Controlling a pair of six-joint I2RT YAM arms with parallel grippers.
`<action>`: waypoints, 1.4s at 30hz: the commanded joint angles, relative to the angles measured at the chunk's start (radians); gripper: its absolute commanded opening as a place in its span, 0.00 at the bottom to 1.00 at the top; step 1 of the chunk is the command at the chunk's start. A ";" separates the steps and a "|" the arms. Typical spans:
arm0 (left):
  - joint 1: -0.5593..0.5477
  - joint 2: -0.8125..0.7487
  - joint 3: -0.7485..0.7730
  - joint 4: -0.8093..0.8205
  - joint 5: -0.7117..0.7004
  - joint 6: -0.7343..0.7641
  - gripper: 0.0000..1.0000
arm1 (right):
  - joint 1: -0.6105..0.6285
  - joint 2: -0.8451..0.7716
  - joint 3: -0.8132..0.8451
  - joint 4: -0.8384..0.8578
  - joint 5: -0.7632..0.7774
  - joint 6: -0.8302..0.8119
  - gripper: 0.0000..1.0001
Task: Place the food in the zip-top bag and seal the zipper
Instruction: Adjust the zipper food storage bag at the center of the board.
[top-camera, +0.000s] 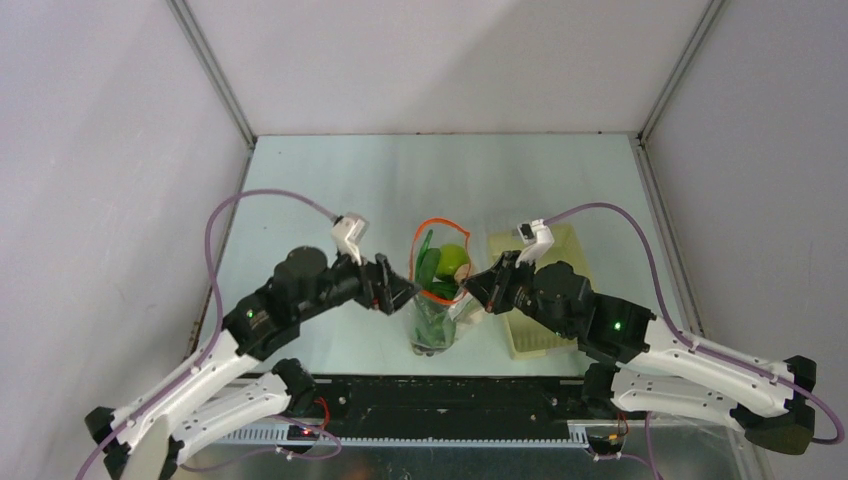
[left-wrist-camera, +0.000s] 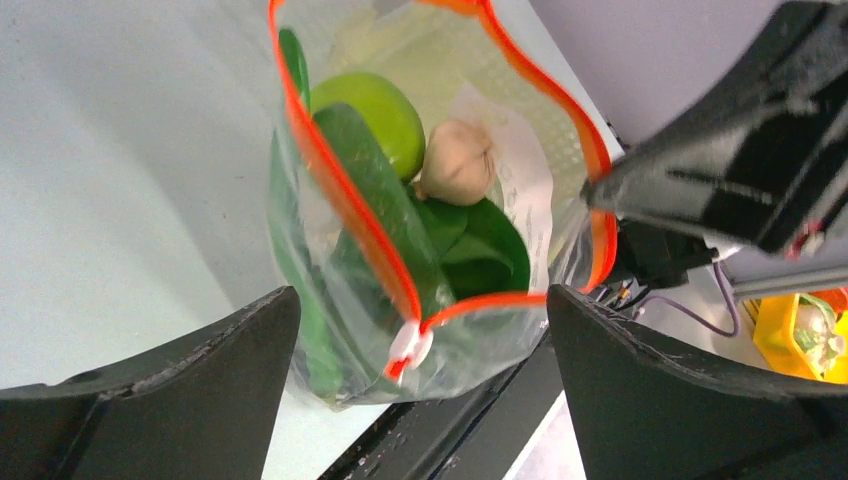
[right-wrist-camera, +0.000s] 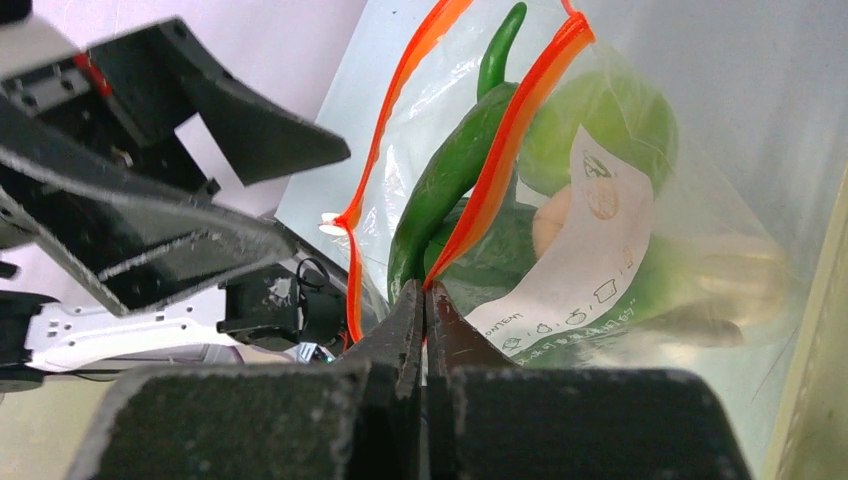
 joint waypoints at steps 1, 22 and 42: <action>-0.045 -0.110 -0.142 0.181 0.027 0.008 1.00 | 0.008 -0.041 -0.010 0.021 0.040 0.036 0.00; -0.119 -0.044 -0.384 0.663 0.165 0.152 0.71 | 0.007 -0.120 -0.017 -0.120 0.091 0.108 0.00; -0.120 -0.023 -0.519 0.879 0.208 0.148 0.51 | -0.005 -0.142 -0.050 -0.185 0.154 0.262 0.00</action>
